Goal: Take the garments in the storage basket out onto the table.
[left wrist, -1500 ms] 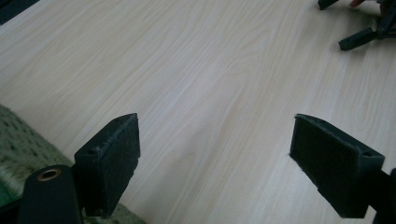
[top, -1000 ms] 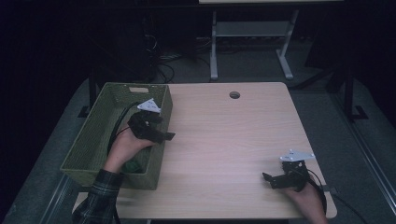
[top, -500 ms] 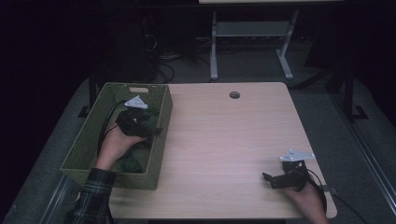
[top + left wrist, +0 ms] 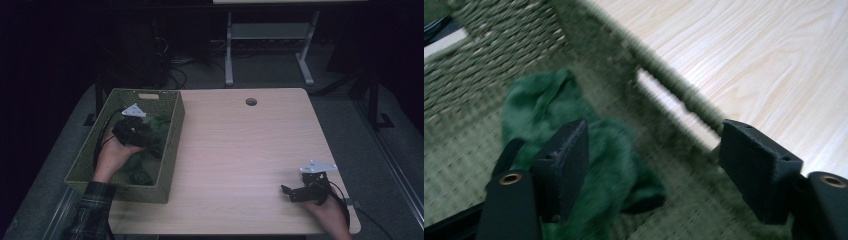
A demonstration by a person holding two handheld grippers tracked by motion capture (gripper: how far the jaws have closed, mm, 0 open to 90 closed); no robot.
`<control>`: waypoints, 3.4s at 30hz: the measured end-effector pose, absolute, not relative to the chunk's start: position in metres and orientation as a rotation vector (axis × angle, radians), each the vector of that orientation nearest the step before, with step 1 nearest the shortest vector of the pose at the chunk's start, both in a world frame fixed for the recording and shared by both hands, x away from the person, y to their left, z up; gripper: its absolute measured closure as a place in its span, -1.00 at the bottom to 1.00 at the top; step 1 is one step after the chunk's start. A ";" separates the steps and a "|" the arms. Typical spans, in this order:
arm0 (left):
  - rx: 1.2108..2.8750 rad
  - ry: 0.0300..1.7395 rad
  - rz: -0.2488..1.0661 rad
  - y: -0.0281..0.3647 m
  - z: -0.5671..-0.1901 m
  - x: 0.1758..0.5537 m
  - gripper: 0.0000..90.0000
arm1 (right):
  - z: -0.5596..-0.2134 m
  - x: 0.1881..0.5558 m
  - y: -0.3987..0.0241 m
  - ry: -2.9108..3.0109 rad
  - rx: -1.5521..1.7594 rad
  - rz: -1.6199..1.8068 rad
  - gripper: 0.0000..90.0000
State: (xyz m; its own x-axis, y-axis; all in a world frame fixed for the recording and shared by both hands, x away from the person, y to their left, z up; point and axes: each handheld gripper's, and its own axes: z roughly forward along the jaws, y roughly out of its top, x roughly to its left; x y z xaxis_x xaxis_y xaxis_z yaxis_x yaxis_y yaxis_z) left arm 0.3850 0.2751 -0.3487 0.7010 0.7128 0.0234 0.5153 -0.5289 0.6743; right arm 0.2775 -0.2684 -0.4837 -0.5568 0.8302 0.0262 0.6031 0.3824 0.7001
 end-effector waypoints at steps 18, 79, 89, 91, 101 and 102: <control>2.293 1.063 0.404 0.313 -0.383 0.392 -0.24 | -0.484 0.277 -0.268 2.317 1.251 0.966 -1.00; 2.130 1.143 0.263 0.326 -0.338 0.386 0.75 | -0.484 0.277 -0.268 2.318 1.252 0.966 -1.00; 2.063 1.117 0.254 0.328 -0.319 0.382 0.76 | -0.484 0.277 -0.268 2.317 1.251 0.966 -1.00; 2.054 1.111 0.253 0.329 -0.314 0.382 0.77 | -0.484 0.277 -0.268 2.317 1.251 0.966 -1.00; 2.013 1.078 0.281 0.329 -0.287 0.378 0.78 | -0.484 0.277 -0.268 2.318 1.252 0.965 -1.00; 2.000 1.071 0.290 0.329 -0.279 0.377 0.78 | -0.484 0.277 -0.268 2.318 1.252 0.965 -1.00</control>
